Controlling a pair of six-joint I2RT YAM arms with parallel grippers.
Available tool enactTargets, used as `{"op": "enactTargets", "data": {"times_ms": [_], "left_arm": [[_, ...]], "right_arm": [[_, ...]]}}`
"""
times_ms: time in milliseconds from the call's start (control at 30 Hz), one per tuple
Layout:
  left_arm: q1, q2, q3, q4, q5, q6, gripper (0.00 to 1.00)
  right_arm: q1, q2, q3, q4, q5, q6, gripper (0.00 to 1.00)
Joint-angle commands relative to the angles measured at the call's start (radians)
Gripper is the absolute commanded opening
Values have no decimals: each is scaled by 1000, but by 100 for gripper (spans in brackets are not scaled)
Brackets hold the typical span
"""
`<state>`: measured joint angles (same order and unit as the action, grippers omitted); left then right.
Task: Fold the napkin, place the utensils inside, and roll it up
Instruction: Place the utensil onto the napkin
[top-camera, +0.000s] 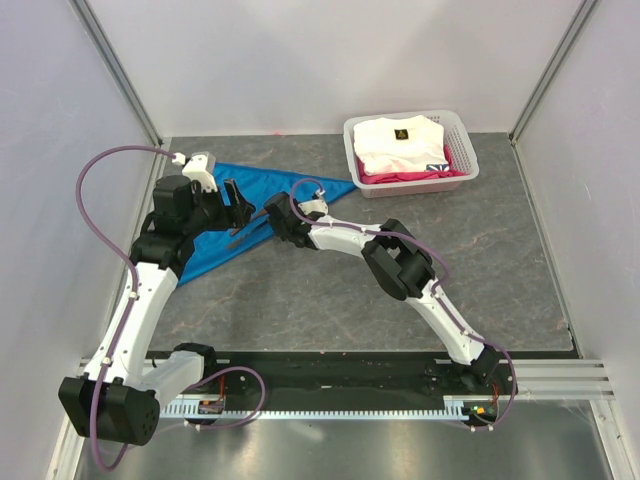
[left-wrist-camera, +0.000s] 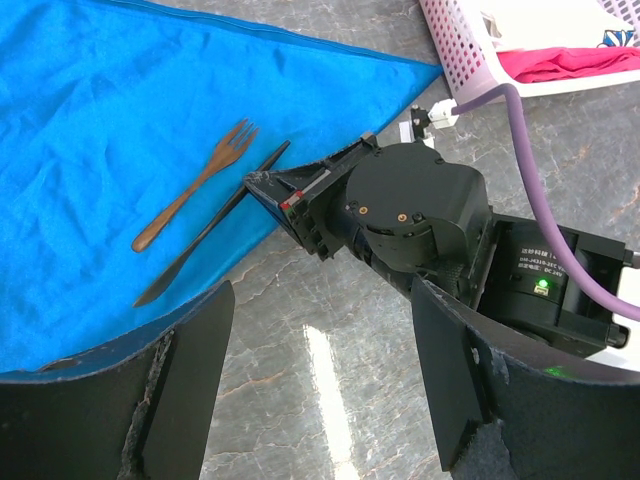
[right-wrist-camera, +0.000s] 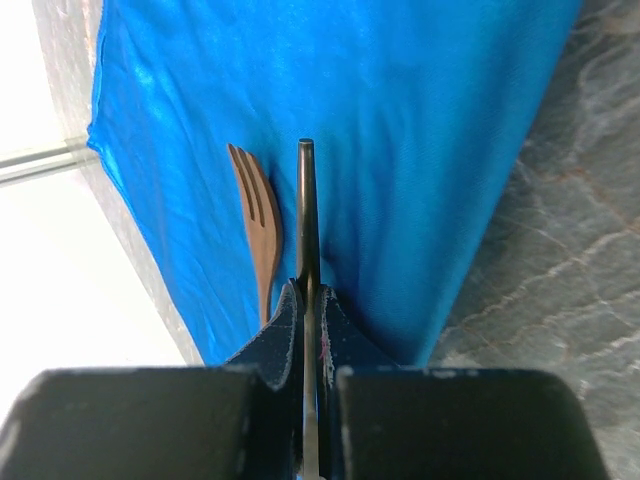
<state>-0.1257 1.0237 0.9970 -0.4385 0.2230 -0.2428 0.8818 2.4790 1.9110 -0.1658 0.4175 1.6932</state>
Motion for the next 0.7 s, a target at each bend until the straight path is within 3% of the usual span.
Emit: {"op": "enactTargets", "data": {"times_ms": [0, 667], "left_arm": [[-3, -14, 6, 34, 35, -4, 79], [-3, -8, 6, 34, 39, -4, 79]], "right_arm": [[0, 21, 63, -24, 52, 16, 0], [-7, 31, 102, -58, 95, -1, 0]]}}
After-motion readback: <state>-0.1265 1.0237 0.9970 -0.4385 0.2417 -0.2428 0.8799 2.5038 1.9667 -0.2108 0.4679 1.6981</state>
